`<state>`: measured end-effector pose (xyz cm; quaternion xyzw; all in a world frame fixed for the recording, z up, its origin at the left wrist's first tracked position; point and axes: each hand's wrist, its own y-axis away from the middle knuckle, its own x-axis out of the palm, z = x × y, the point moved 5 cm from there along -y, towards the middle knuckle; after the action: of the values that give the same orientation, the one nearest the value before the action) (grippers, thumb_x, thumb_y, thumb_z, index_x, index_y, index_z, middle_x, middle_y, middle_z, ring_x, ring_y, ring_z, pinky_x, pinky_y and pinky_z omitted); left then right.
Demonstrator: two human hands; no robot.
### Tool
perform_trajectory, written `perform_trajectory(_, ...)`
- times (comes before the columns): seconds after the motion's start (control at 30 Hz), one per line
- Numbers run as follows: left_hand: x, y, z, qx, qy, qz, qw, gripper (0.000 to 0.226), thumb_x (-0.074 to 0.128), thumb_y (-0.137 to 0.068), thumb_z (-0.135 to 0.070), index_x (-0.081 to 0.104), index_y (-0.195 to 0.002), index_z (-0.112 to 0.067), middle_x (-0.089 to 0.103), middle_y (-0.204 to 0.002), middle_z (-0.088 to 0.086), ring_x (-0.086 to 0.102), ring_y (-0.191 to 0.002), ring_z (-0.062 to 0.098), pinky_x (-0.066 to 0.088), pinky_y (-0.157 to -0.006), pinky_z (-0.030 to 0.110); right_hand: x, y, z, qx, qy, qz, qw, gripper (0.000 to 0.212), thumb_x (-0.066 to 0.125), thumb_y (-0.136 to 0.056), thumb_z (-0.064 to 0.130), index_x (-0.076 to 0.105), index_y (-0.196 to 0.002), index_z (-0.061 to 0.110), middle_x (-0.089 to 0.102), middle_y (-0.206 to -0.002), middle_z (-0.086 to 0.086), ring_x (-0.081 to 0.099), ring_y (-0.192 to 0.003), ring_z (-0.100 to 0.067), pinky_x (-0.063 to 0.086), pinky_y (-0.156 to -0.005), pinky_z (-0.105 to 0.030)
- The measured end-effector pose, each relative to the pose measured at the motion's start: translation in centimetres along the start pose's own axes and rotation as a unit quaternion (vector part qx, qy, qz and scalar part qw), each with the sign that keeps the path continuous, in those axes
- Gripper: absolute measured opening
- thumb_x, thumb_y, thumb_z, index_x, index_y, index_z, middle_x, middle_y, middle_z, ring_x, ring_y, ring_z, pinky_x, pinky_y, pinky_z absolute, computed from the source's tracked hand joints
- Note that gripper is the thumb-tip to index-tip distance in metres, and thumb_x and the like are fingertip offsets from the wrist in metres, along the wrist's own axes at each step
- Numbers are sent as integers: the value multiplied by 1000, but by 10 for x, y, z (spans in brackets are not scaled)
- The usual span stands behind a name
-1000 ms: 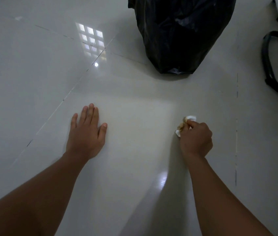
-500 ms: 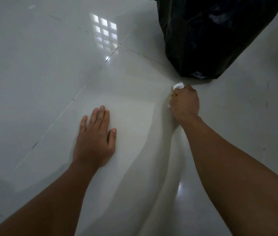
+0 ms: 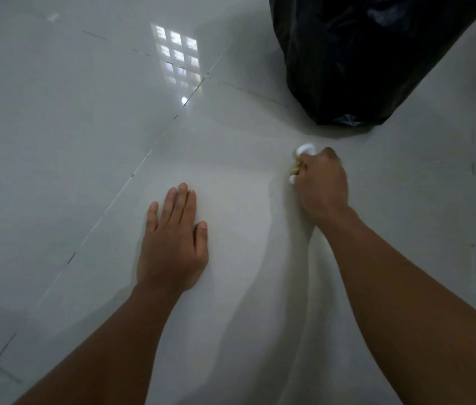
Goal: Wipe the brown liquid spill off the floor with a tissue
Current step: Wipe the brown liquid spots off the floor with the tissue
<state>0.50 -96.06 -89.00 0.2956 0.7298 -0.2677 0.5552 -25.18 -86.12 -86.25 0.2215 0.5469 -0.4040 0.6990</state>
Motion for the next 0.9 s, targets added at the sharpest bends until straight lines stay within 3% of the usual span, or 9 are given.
perform_trajectory(0.13,0,0,0,3,-11,2,1000,63,24,-93,-35,27,-149,-7,22,-159,8,16,-148,21,12,-120,47,-1,-24,-52,140,-81,-11,987,28,68,-82,12,63,-107,1,61,-108,-17,63,-94,-33,52,-80,-32)
perform_trajectory(0.2,0,0,-1,5,-12,1,1000,62,24,-93,-34,27,-149,-7,23,-159,9,17,-148,22,13,-120,47,5,-35,-47,153,-87,-2,984,27,59,-86,7,59,-112,-2,58,-115,-17,57,-104,-32,42,-80,-27)
perform_trajectory(0.33,0,0,-1,2,-9,2,1000,63,23,-93,-34,26,-149,-7,22,-160,8,15,-148,21,12,-120,47,23,-51,-6,99,-107,45,988,20,51,-88,6,56,-108,8,56,-114,-18,52,-107,-27,32,-85,-27)
perform_trajectory(0.43,-1,0,0,4,-8,5,1000,62,24,-93,-34,25,-150,-7,21,-160,8,14,-149,21,12,-120,47,26,-53,30,42,-76,-18,996,6,53,-89,34,52,-86,29,56,-95,-8,55,-87,-23,43,-75,-30)
perform_trajectory(0.5,-1,0,-1,3,-5,6,1000,63,24,-93,-34,25,-150,-7,20,-160,8,13,-149,20,12,-120,47,31,-43,56,3,-52,-14,999,20,47,-95,41,51,-87,23,61,-96,-11,58,-87,-28,38,-68,-30)
perform_trajectory(0.57,-1,1,-1,3,-6,10,1000,63,23,-93,-34,24,-150,-8,19,-160,7,12,-149,20,11,-120,47,34,-23,81,-65,-83,3,994,22,44,-98,27,57,-97,9,56,-102,-17,55,-91,-32,41,-71,-33)
perform_trajectory(0.63,0,2,-1,3,-4,9,1000,63,23,-93,-34,24,-150,-8,19,-160,7,12,-149,20,11,-120,47,35,-6,87,-119,-76,3,990,23,43,-97,20,60,-105,5,48,-98,-11,52,-89,-30,41,-70,-32)
perform_trajectory(0.8,0,1,0,-1,4,4,1000,62,24,-93,-34,25,-150,-8,21,-160,7,14,-149,20,11,-120,47,23,34,53,-58,-130,21,990,25,50,-90,18,65,-110,15,40,-87,0,50,-76,-17,44,-67,-26)
perform_trajectory(0.9,1,1,0,2,2,11,1000,63,22,-94,-36,24,-150,-8,19,-160,8,12,-149,20,10,-120,47,14,61,33,0,-164,29,986,27,51,-93,17,66,-114,14,38,-80,9,47,-67,0,35,-61,-7)
